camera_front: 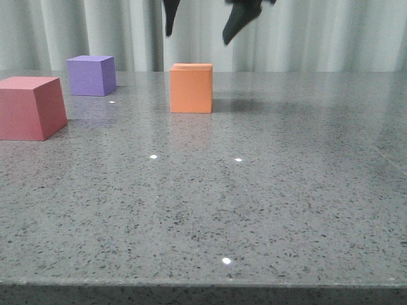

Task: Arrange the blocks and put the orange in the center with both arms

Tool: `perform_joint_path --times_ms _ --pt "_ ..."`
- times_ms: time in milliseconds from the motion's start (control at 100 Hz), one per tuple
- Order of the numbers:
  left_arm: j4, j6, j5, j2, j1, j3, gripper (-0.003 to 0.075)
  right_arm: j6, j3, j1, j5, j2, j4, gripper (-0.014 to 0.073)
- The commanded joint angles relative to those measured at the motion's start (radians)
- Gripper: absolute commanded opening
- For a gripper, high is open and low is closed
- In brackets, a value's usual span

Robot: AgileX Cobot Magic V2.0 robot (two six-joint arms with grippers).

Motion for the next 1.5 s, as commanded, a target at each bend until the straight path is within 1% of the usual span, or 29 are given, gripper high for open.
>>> perform_joint_path --times_ms 0,150,250,390,470,590,780,810,1000,1150,1310,1490 --pt "-0.002 -0.007 -0.082 -0.036 -0.009 0.043 -0.0020 -0.097 -0.034 -0.034 0.000 -0.115 -0.007 0.0626" --pt "-0.002 -0.007 -0.082 -0.036 -0.009 0.043 -0.0020 -0.177 -0.031 -0.105 0.060 -0.185 -0.008 0.0623" --pt "-0.002 -0.007 -0.082 -0.036 -0.009 0.043 -0.0020 -0.216 0.003 -0.161 0.074 -0.247 -0.009 0.0608" --pt "-0.002 -0.007 -0.082 -0.036 -0.009 0.043 -0.0020 -0.242 0.123 -0.242 0.067 -0.368 -0.020 0.0580" --pt "-0.002 -0.007 -0.082 -0.036 -0.009 0.043 -0.0020 -0.242 0.232 -0.288 0.043 -0.459 -0.025 0.0573" --pt "-0.002 -0.007 -0.082 -0.036 -0.009 0.043 -0.0020 -0.242 0.419 -0.337 -0.033 -0.609 -0.046 0.0573" --pt "-0.002 -0.007 -0.082 -0.036 -0.009 0.043 -0.0020 -0.242 0.767 -0.399 -0.212 -0.891 -0.078 0.0573" --pt "-0.002 -0.007 -0.082 -0.036 -0.009 0.043 -0.0020 -0.242 0.802 -0.409 -0.237 -0.921 -0.078 0.0573" --pt "-0.002 -0.007 -0.082 -0.036 -0.009 0.043 -0.0020 -0.242 1.096 -0.441 -0.373 -1.162 -0.080 0.0573" --pt "-0.002 -0.007 -0.082 -0.036 -0.009 0.043 -0.0020 -0.242 1.278 -0.441 -0.473 -1.328 -0.084 0.0573" --pt "-0.002 -0.007 -0.082 -0.036 -0.009 0.043 -0.0020 -0.242 1.454 -0.441 -0.633 -1.491 -0.092 0.0573" --pt "-0.002 -0.007 -0.082 -0.036 -0.009 0.043 -0.0020 -0.242 1.605 -0.441 -0.822 -1.584 -0.105 0.0573"
